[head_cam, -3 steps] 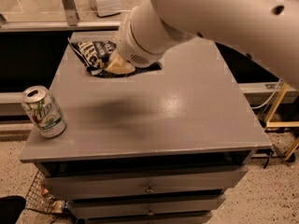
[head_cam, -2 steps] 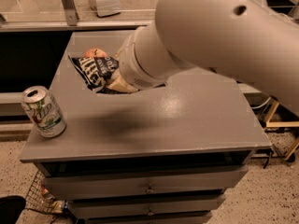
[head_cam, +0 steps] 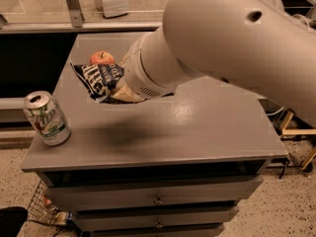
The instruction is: Move blue chip bag near 7up can
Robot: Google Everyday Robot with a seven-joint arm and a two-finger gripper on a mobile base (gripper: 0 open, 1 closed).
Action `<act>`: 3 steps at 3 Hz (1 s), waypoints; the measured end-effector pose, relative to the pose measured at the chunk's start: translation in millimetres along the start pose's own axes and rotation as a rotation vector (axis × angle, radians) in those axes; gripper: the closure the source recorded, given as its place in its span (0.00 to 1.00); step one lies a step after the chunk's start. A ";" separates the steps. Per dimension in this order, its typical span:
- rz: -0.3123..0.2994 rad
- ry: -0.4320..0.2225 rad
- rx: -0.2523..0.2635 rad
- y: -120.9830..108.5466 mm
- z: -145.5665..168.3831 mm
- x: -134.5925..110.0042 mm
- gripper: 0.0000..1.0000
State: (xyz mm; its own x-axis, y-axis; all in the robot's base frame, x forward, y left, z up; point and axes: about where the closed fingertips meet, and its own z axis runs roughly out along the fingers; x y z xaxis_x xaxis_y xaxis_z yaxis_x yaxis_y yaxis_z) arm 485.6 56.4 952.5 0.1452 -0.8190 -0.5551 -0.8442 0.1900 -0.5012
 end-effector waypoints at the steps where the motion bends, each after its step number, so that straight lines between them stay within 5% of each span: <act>1: -0.006 -0.002 0.007 -0.5 -3.5 -4.2 0.35; 3: -0.019 -0.007 0.020 -1.4 -10.0 -12.6 0.00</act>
Offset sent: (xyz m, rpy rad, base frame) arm -0.0016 0.0012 0.0041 -0.0003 -0.0079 0.0012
